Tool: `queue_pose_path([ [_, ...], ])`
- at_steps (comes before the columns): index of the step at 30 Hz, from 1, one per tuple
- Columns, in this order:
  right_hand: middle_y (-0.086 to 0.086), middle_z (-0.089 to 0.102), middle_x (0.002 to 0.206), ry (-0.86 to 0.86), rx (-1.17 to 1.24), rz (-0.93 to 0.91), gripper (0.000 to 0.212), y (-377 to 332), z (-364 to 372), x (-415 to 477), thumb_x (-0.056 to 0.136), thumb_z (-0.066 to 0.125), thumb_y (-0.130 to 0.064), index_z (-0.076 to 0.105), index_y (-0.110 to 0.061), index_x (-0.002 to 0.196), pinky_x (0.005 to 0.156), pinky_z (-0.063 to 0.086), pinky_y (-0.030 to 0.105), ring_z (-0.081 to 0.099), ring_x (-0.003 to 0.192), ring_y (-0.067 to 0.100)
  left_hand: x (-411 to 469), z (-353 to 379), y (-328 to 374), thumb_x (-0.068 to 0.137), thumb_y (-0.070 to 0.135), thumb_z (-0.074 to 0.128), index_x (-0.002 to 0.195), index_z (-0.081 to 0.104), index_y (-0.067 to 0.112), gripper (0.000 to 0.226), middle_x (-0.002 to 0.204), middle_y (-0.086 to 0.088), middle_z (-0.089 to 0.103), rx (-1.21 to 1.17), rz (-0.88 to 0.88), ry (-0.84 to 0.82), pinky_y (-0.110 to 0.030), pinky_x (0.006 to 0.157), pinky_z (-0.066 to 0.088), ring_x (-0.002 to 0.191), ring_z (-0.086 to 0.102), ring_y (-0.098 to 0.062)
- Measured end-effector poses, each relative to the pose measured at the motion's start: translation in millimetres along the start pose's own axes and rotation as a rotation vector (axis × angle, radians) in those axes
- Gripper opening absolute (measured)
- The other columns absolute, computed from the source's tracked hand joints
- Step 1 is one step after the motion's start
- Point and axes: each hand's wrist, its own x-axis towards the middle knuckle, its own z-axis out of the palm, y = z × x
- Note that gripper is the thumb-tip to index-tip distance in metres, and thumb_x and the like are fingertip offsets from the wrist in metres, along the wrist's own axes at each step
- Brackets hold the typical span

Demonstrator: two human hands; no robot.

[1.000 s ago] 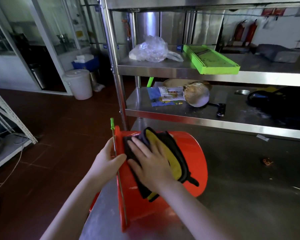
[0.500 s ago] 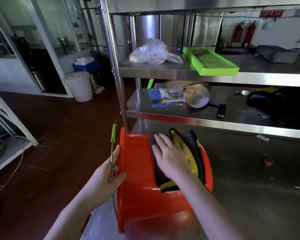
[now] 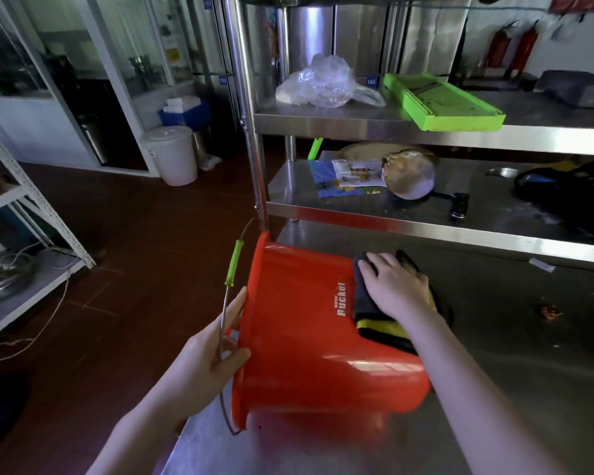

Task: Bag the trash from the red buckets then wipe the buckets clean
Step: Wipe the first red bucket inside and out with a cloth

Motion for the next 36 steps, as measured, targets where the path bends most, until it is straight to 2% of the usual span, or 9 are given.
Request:
queue_pose_path([
  [3,-0.021,0.023,0.156,0.099,0.01,-0.258,0.052,-58,14,-22,0.098,0.02,-0.058,0.029,-0.042,0.146,0.113,0.021,0.053,0.031,0.141,0.024,18,-11,3,0.092,0.01,0.063,0.143,0.016,0.058,0.085,0.113,0.03,0.062,0.026,-0.027,-0.049,-0.009,0.084,0.048,0.104,0.061,0.004],
  [8,-0.01,0.026,0.159,0.344,-0.07,-0.606,0.053,-113,55,-86,0.1,0.028,-0.054,0.032,-0.034,0.149,0.114,0.025,0.053,0.022,0.146,0.031,31,-29,1,0.078,-0.006,0.068,0.129,0.046,0.044,0.074,0.1,-0.009,0.073,-0.267,-0.178,-0.019,-0.047,0.076,0.06,0.086,0.073,-0.022],
  [11,-0.01,0.018,0.162,0.395,-0.061,-0.702,0.056,-113,91,-113,0.099,0.035,-0.054,0.025,-0.036,0.152,0.118,0.017,0.052,0.016,0.149,0.028,71,-34,12,0.069,0.026,0.068,0.133,0.036,0.048,0.075,0.098,-0.005,0.069,-0.345,-0.391,0.262,-0.033,0.058,0.054,0.072,0.07,-0.017],
  [14,-0.011,0.017,0.161,0.409,-0.143,-0.77,0.061,-108,119,-121,0.096,0.043,-0.049,0.021,-0.039,0.152,0.119,0.019,0.049,0.02,0.148,0.026,99,-20,19,0.087,0.033,0.06,0.144,0.025,0.045,0.068,0.107,-0.002,0.06,0.065,-0.372,0.336,-0.028,0.066,0.043,0.07,0.054,-0.011],
  [20,-0.01,0.015,0.162,0.406,-0.077,-0.625,0.061,-57,121,-88,0.096,0.045,-0.044,0.023,-0.036,0.152,0.118,0.021,0.043,0.012,0.15,0.024,84,18,2,0.096,0.022,0.054,0.142,0.028,0.05,0.06,0.081,0.012,0.062,0.1,-0.16,0.379,-0.018,0.053,0.05,0.059,0.064,-0.005],
  [24,-0.001,0.025,0.16,0.508,0.057,-0.217,0.056,-18,77,-39,0.101,0.032,-0.048,0.03,-0.023,0.152,0.12,0.019,0.043,0.018,0.148,0.032,83,17,4,0.097,0.026,0.058,0.142,0.029,0.05,0.059,0.089,0.017,0.063,-0.001,-0.167,0.339,-0.009,0.048,0.048,0.067,0.066,0.006],
  [29,-0.007,0.018,0.162,0.259,0.135,0.125,0.06,-3,26,6,0.099,0.02,-0.057,0.024,-0.03,0.153,0.12,0.012,0.048,0.018,0.147,0.035,73,24,3,0.097,0.027,0.057,0.14,0.029,0.053,0.058,0.09,0.011,0.067,-0.034,-0.155,0.343,-0.015,0.054,0.054,0.067,0.069,-0.003],
  [34,-0.01,0.031,0.157,0.325,0.023,-0.504,0.054,-115,64,-54,0.099,0.03,-0.053,0.036,-0.031,0.148,0.099,0.042,0.045,0.046,0.129,0.035,66,23,-3,0.094,0.017,0.059,0.138,0.036,0.052,0.061,0.081,0.012,0.069,0.004,-0.134,0.378,-0.009,0.054,0.05,0.068,0.067,0.003],
  [36,-0.011,0.025,0.159,0.263,0.041,-0.652,0.053,-124,67,-63,0.1,0.031,-0.053,0.034,-0.033,0.148,0.103,0.04,0.045,0.04,0.135,0.033,59,16,-9,0.091,0.009,0.059,0.135,0.039,0.054,0.066,0.082,0.017,0.071,-0.009,-0.119,0.359,-0.005,0.054,0.047,0.072,0.067,0.007],
])
